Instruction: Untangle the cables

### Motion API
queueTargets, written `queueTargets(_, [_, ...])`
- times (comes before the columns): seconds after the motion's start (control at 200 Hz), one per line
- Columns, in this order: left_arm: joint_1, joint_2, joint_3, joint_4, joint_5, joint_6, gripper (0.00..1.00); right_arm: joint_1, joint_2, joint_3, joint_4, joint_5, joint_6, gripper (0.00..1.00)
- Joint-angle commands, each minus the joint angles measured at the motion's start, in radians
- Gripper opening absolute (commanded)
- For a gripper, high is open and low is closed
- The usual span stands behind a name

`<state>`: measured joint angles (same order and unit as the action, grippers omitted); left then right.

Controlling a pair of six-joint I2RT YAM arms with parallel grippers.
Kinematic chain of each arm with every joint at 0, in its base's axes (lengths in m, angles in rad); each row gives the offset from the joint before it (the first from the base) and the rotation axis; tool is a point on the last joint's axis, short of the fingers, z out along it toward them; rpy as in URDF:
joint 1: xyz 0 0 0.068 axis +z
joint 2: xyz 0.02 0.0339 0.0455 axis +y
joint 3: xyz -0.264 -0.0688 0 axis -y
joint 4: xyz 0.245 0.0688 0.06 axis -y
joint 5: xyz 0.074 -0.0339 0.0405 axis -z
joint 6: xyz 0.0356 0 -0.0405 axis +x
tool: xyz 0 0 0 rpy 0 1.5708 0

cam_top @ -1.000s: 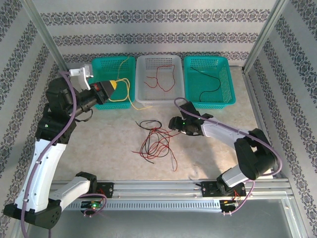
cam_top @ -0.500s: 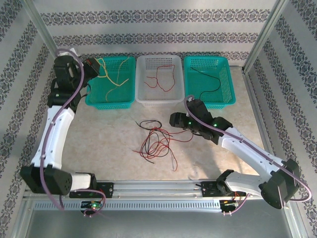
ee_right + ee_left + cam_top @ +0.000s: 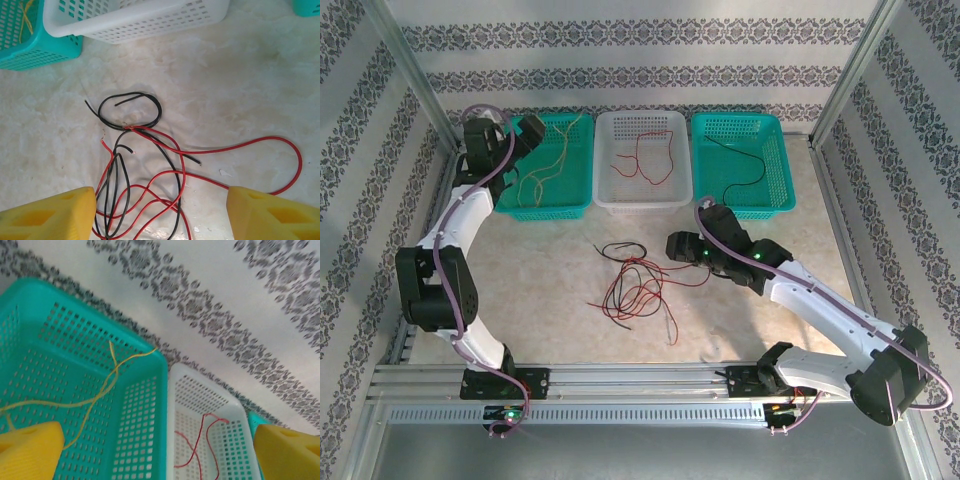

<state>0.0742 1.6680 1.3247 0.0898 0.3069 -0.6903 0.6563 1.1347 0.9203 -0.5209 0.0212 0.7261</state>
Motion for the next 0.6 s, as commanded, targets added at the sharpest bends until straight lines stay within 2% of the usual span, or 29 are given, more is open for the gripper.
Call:
queueTargets(0.0, [0.003,-0.083,-0.018,0.004,0.028,0.012,0.99,0.020,0.030,0.024,-0.003,0.029,-0.002,0.70])
queueTargets(0.09, [0.004,-0.180,-0.093,-0.058,0.021,0.024,0.98,0.034,0.057,0.034,0.008,0.032,-0.001,0.70])
queueTargets(0.205, [-0.016,-0.344,-0.272,-0.048,0.059,-0.032,0.90,0.045,0.082,0.053,0.020,0.040,-0.004,0.70])
queueTargets(0.335, [-0.124,-0.498,-0.396,-0.159,0.127,-0.010,0.77,0.042,0.128,0.091,0.028,0.051,-0.018,0.70])
queueTargets(0.465, [-0.252,-0.681,-0.474,-0.335,0.096,0.102,0.73,0.046,0.163,0.141,0.020,0.069,-0.023,0.68])
queueTargets(0.595, [-0.318,-0.831,-0.522,-0.522,0.062,0.179,0.73,0.048,0.182,0.163,0.022,0.069,-0.010,0.69])
